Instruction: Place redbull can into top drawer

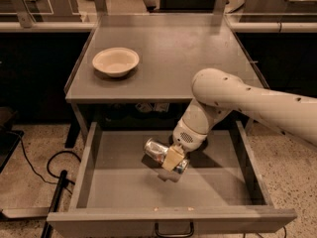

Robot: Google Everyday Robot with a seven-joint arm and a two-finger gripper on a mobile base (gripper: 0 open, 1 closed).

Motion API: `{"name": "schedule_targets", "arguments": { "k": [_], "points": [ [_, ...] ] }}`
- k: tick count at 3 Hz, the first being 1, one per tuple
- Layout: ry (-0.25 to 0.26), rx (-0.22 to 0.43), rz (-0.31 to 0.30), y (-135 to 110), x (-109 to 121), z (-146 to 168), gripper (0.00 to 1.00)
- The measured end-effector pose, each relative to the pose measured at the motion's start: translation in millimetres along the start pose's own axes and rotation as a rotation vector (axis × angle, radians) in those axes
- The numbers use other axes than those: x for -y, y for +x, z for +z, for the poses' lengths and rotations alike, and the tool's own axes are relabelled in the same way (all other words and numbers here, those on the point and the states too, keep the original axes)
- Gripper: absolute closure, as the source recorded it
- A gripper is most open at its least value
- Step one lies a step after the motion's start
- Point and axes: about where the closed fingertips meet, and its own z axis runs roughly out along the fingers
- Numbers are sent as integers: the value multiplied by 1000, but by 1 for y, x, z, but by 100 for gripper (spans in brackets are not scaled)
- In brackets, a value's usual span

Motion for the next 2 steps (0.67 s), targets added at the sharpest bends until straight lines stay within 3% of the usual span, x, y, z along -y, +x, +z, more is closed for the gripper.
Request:
{"name": "schedule_targets", "arguments": {
  "k": [1, 2],
  "points": [
    [-36, 3, 6, 4, 2, 41, 100],
    [-36, 3, 6, 4, 2, 41, 100]
  ]
}}
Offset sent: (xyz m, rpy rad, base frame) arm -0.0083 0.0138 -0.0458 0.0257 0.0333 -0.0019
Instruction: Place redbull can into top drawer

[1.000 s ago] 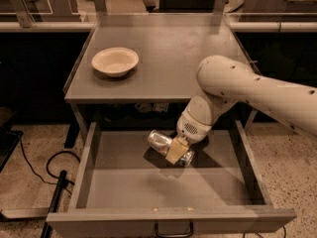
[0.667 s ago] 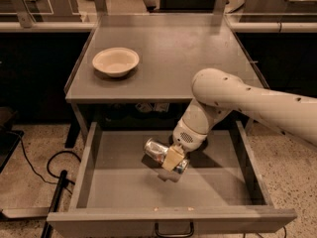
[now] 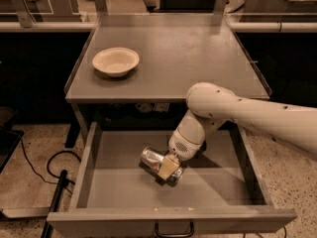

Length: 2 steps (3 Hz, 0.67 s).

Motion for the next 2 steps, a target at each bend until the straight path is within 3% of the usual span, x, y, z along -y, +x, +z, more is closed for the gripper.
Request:
{"name": "schedule_targets", "arguments": {
  "k": [2],
  "points": [
    [-82, 14, 94, 24, -4, 29, 100]
  ]
}}
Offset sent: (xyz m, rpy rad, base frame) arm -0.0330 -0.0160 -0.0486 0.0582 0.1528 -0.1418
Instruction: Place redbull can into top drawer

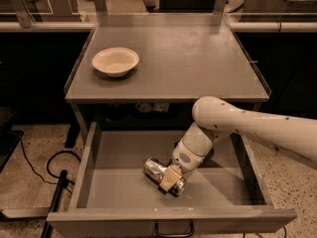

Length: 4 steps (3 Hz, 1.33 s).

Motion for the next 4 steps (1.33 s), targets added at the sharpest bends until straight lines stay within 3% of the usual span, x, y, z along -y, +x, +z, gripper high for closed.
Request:
{"name": "schedule_targets", "arguments": {
  "k": [1, 4],
  "points": [
    [-7, 3, 23, 6, -1, 3, 100],
    [-7, 3, 23, 6, -1, 3, 36]
  ]
}}
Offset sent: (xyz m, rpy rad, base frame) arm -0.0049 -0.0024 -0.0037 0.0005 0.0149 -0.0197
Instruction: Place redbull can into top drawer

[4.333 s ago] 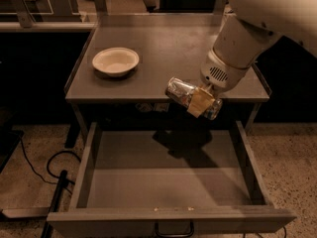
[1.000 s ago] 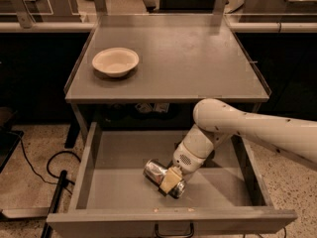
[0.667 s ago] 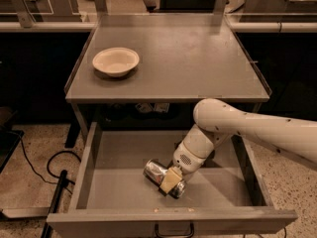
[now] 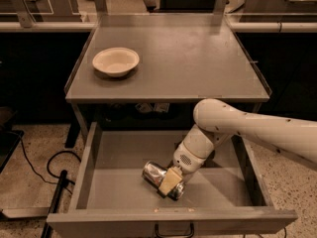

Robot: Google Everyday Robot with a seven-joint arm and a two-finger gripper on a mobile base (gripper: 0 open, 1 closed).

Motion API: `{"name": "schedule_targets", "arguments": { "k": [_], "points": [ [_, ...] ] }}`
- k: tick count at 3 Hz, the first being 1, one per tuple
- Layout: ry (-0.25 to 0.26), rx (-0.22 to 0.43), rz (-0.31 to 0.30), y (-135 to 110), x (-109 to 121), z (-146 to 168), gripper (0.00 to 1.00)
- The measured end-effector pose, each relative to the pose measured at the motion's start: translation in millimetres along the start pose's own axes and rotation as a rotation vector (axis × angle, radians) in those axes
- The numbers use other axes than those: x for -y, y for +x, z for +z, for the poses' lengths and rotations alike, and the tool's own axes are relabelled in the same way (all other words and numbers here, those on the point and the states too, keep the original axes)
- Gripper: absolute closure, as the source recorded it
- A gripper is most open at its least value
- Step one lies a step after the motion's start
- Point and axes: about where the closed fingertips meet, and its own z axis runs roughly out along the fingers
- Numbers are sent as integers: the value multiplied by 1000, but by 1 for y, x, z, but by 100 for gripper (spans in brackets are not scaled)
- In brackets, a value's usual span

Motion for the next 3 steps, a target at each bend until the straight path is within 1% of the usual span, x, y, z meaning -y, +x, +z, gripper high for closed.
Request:
{"name": "schedule_targets", "arguments": {
  "k": [1, 2, 3],
  "points": [
    [0, 0, 0, 0, 0, 0, 13],
    [0, 0, 0, 0, 0, 0, 0],
    [0, 0, 0, 0, 0, 0, 0]
  ]
}}
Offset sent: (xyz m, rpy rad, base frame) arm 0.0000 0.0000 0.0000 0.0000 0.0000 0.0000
